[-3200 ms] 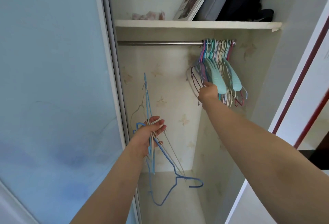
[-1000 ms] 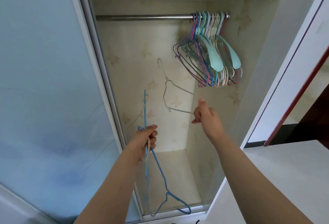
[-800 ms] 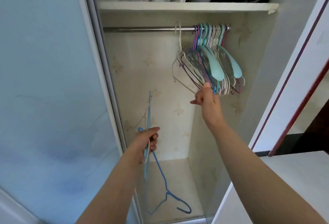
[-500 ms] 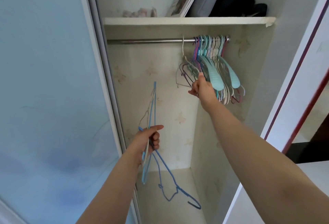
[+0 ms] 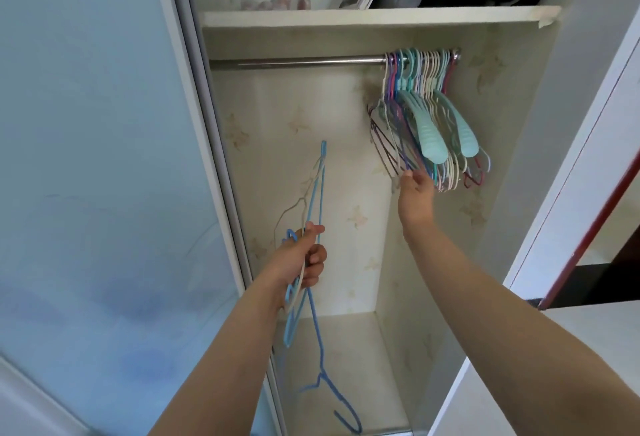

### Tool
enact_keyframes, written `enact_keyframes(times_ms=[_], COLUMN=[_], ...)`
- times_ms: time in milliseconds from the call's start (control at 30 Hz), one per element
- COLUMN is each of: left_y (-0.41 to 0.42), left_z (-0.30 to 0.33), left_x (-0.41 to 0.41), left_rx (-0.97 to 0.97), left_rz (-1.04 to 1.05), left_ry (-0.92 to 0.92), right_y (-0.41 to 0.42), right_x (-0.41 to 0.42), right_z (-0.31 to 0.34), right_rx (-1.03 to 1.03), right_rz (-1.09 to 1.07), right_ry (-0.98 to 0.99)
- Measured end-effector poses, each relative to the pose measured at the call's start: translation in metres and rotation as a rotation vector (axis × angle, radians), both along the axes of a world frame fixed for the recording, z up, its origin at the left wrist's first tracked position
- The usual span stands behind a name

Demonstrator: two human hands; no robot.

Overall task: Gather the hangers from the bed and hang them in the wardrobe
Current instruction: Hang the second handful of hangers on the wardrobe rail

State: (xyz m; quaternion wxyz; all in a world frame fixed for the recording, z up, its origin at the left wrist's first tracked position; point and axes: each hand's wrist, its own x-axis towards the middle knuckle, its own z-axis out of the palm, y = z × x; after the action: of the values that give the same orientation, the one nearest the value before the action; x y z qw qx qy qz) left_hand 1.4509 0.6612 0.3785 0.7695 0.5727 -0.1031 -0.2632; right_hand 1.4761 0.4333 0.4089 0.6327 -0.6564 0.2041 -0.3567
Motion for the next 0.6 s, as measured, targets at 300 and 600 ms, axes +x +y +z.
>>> enact_keyframes(times_ms=[300,600], left_y=[0.004,0.008], left_z=[-0.028,-0.044], left_x=[-0.006,-0.014], left_rx=[-0.197,-0.081], left_rz=[0.005,0.110], left_ry=[0.070,0.028], right_y=[0.073,0.121], right_x=[-0.056,-0.078], right_z=[-0.059,-0.086], right_rx=[-0.015,0.723], right_rz=[0.677,0.877], right_ry=[0.820,0.585])
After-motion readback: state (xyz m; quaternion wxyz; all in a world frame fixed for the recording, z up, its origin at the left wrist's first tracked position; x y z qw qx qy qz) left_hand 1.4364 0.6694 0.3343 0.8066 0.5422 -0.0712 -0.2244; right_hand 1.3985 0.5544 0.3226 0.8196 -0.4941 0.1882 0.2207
